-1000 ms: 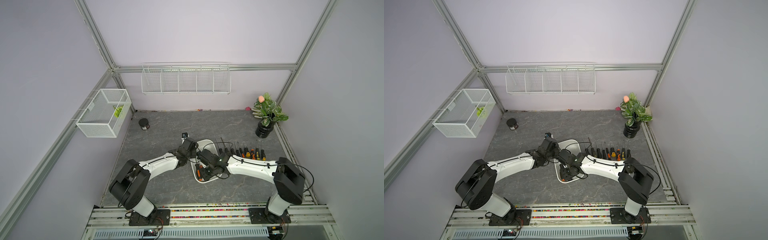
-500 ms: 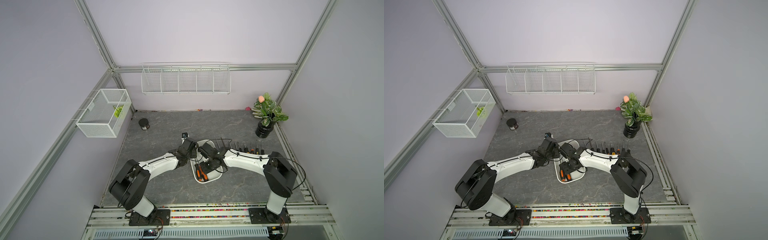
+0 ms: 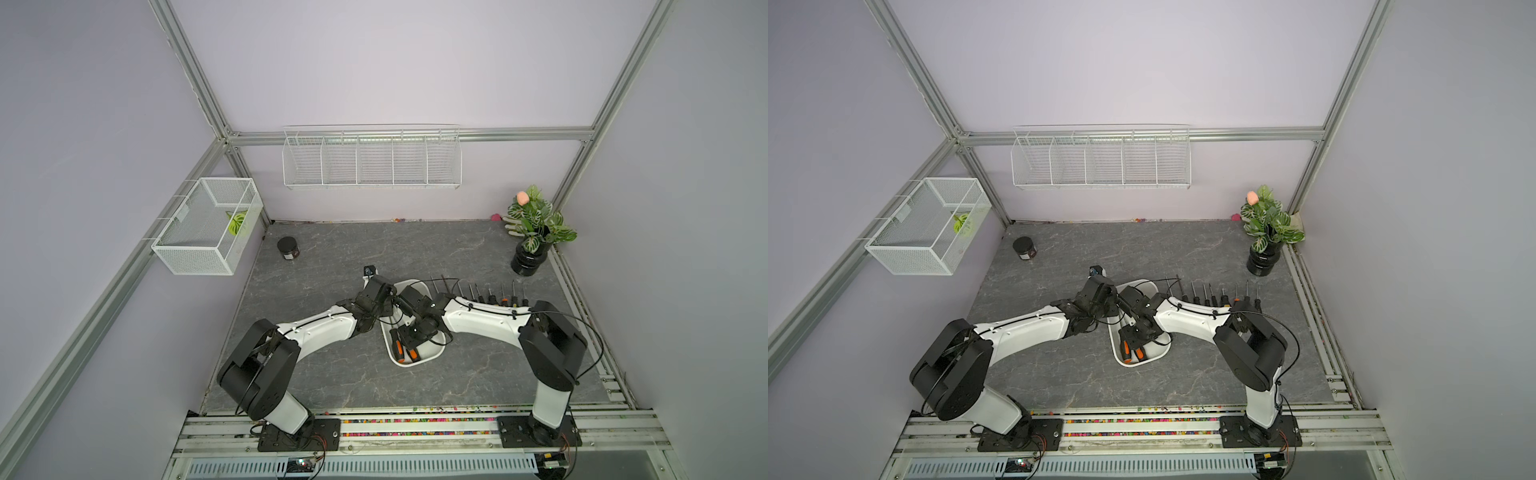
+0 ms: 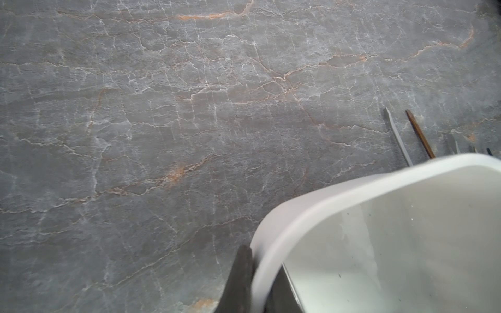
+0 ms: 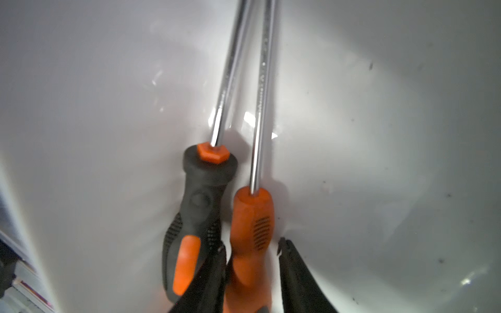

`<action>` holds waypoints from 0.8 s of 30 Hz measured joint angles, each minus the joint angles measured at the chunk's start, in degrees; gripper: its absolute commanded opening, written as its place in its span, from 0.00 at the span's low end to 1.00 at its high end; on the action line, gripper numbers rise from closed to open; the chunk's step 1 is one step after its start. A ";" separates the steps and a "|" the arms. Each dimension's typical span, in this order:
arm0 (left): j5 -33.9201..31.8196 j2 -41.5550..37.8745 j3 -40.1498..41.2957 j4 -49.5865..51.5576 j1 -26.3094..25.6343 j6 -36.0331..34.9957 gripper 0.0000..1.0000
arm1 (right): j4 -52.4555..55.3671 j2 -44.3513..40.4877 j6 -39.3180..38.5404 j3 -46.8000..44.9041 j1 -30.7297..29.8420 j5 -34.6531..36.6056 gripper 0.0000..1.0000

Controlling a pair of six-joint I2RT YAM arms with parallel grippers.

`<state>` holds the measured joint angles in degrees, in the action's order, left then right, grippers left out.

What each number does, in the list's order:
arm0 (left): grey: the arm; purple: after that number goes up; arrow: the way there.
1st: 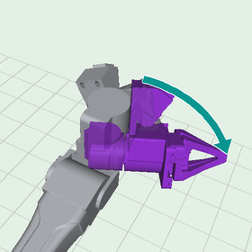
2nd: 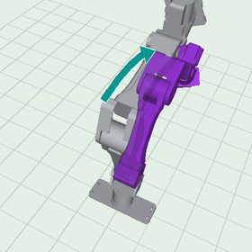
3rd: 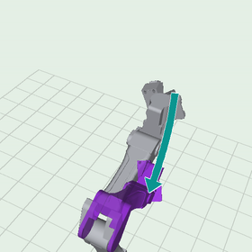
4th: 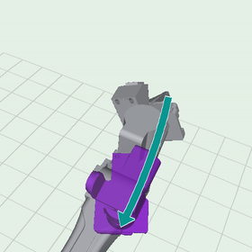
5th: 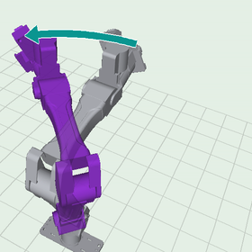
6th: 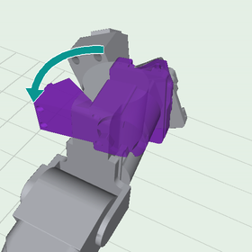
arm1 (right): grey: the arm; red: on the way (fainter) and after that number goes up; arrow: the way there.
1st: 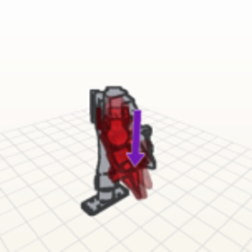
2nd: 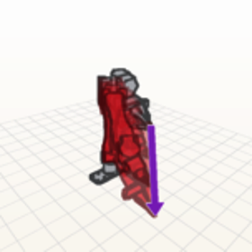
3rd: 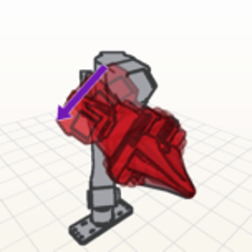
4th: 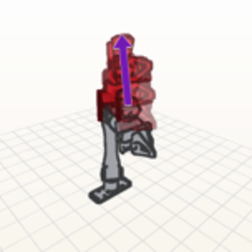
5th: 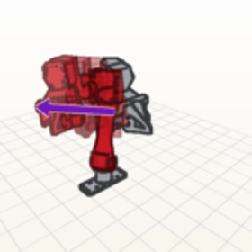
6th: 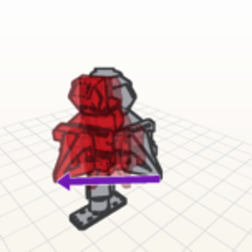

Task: Take out the screwdriver from the storage box
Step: Pick up the screwdriver from the storage box.

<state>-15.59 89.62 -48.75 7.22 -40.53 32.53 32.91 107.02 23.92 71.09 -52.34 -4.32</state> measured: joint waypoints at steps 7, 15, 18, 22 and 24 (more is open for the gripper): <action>-0.04 -0.11 0.02 0.31 0.02 0.02 0.00 | 0.55 0.17 -0.96 -0.31 0.81 -0.07 0.33; 0.04 -0.13 0.07 0.37 0.17 0.02 0.00 | 0.55 0.17 -1.68 -0.31 1.88 -0.74 0.19; 0.22 -0.13 0.13 0.37 0.33 0.02 0.00 | 0.52 0.17 -1.77 -0.31 2.12 -1.33 0.13; 0.39 -0.13 0.13 0.37 0.39 0.04 0.00 | 0.50 0.17 -1.75 -0.31 2.19 -1.44 0.00; 0.42 -0.13 0.13 0.37 0.39 0.04 0.00 | 0.48 0.15 -1.77 -0.31 2.19 -1.46 0.00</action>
<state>-15.18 89.49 -48.62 7.60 -40.14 32.58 33.39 107.18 22.15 70.78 -50.15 -5.78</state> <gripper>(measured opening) 0.095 0.242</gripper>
